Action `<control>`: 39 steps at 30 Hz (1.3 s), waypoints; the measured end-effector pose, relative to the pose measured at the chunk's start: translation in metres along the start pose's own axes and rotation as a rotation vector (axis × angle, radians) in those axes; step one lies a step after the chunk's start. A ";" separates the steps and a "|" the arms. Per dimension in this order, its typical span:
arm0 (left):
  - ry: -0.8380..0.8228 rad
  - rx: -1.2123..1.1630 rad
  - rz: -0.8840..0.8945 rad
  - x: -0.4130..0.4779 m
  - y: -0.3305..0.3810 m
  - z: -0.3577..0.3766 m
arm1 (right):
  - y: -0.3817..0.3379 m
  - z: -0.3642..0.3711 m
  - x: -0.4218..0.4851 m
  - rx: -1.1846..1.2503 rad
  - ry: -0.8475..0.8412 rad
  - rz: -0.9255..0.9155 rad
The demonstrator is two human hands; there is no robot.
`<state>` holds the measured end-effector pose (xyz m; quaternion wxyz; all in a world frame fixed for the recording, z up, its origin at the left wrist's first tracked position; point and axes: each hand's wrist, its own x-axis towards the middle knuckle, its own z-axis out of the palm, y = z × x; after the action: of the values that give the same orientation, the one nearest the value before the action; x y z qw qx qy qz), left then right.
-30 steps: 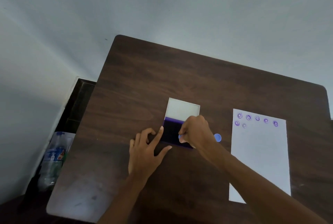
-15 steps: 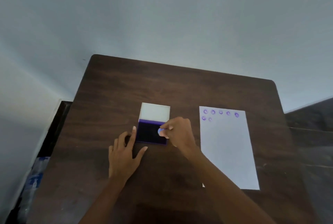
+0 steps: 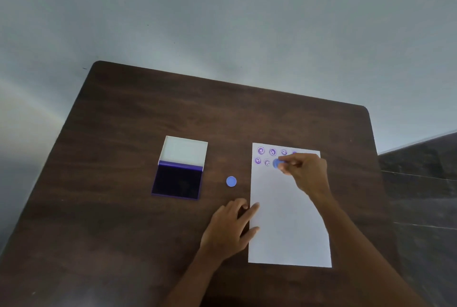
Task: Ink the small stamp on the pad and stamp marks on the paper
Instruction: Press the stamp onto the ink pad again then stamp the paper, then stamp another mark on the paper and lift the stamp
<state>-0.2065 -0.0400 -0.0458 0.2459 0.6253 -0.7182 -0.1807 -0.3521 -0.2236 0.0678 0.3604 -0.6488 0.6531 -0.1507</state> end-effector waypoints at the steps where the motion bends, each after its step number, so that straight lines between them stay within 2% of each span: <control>1: -0.002 0.034 0.005 -0.001 -0.001 0.003 | 0.002 0.003 0.005 -0.010 -0.024 -0.007; 21: 0.023 0.103 0.020 -0.005 -0.006 0.017 | 0.015 0.030 0.032 -0.146 -0.038 -0.084; 31: 0.010 0.104 0.012 -0.005 -0.006 0.017 | 0.007 0.034 0.037 -0.319 -0.095 -0.145; 39: -0.002 0.098 0.005 -0.006 -0.007 0.018 | -0.001 0.043 0.041 -0.474 -0.171 -0.086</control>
<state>-0.2108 -0.0365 -0.0655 0.2150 0.6347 -0.7279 -0.1454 -0.3189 -0.2511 0.0274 0.2454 -0.7528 0.6090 0.0468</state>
